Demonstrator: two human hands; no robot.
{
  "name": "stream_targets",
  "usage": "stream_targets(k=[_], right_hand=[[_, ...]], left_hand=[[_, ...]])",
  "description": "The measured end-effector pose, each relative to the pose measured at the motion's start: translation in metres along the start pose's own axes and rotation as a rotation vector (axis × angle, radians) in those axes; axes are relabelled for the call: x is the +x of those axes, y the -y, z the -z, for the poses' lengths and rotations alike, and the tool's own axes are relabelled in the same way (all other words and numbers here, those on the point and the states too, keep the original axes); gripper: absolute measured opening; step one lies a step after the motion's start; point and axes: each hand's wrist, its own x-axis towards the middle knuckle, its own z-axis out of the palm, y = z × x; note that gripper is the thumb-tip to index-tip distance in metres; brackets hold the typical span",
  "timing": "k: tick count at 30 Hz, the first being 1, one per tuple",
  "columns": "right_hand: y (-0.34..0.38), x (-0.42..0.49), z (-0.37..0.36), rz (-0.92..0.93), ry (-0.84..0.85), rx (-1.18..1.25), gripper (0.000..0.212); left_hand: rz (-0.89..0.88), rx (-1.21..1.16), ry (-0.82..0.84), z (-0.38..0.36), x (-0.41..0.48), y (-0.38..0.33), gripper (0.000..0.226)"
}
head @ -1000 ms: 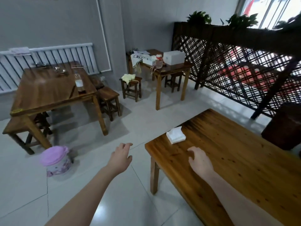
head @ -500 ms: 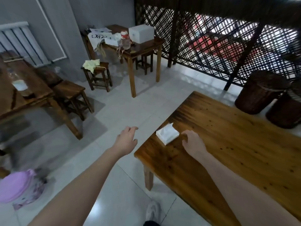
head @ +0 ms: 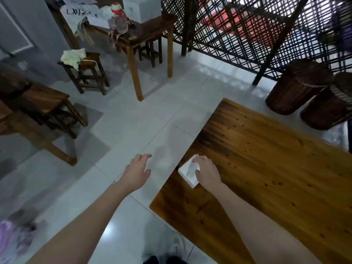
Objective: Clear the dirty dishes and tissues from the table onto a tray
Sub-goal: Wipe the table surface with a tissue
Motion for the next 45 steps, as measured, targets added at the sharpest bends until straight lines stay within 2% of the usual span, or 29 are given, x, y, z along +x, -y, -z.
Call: stream_targets(k=[4,5,9,18,26,32,40,45], right_hand=[[0.004,0.012,-0.008,-0.029,-0.029,-0.007,0.062],[0.005,0.014,-0.008,-0.033,-0.036,-0.030,0.060],[0.009,0.014,-0.006,-0.075,-0.074,-0.126,0.027],[0.023,0.006,0.025,-0.103,-0.252,-0.045,0.021],[0.040,0.001,0.044,-0.161,-0.329,-0.002,0.022],[0.047,-0.001,0.036,-0.252,-0.309,0.066,0.020],[0.044,-0.005,0.024,-0.197,-0.182,0.030,0.025],[0.037,-0.009,0.025,-0.185,-0.155,0.094,0.026]], left_hand=[[-0.032,-0.033,0.051,-0.008,0.017,0.007,0.052],[-0.042,-0.038,0.066,-0.009,0.021,0.008,0.052],[-0.095,-0.045,0.122,-0.011,0.038,0.013,0.052],[-0.269,-0.073,0.229,-0.012,0.064,0.003,0.056],[-0.320,-0.066,0.301,-0.014,0.080,-0.011,0.059],[-0.381,-0.079,0.314,-0.022,0.085,-0.015,0.067],[-0.374,-0.075,0.353,-0.052,0.087,-0.005,0.089],[-0.404,-0.089,0.313,-0.077,0.091,-0.002,0.107]])
